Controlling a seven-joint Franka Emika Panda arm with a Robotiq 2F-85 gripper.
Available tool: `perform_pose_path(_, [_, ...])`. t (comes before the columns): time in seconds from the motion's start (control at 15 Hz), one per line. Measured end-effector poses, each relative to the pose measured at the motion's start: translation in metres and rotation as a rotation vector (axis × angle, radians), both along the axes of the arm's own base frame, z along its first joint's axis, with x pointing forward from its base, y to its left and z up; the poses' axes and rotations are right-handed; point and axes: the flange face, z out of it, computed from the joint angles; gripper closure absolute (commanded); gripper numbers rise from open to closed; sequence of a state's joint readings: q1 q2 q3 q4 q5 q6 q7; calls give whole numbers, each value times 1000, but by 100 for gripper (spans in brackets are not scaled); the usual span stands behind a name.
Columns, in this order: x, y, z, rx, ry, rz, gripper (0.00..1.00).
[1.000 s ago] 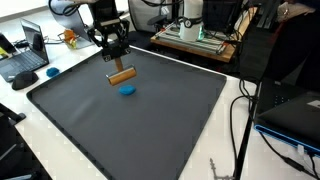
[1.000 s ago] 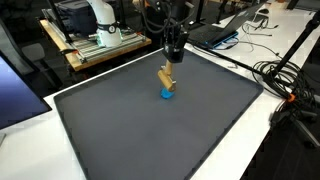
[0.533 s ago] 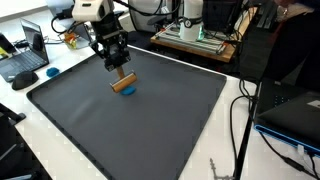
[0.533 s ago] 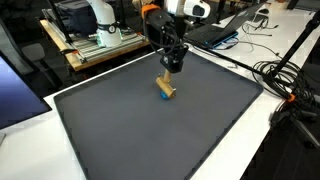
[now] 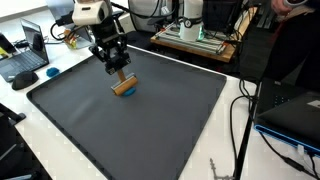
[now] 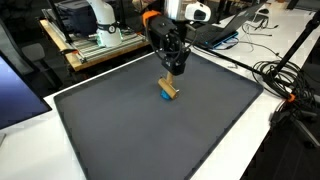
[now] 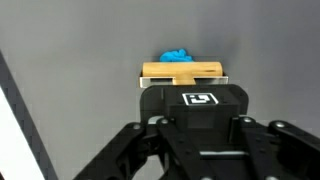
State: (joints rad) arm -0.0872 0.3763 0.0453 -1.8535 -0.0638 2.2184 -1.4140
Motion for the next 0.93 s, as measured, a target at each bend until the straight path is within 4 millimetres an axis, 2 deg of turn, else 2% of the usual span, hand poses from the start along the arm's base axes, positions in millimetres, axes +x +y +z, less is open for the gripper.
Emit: perform_pose_path(0.93, [6, 6, -4, 22, 3, 33, 79])
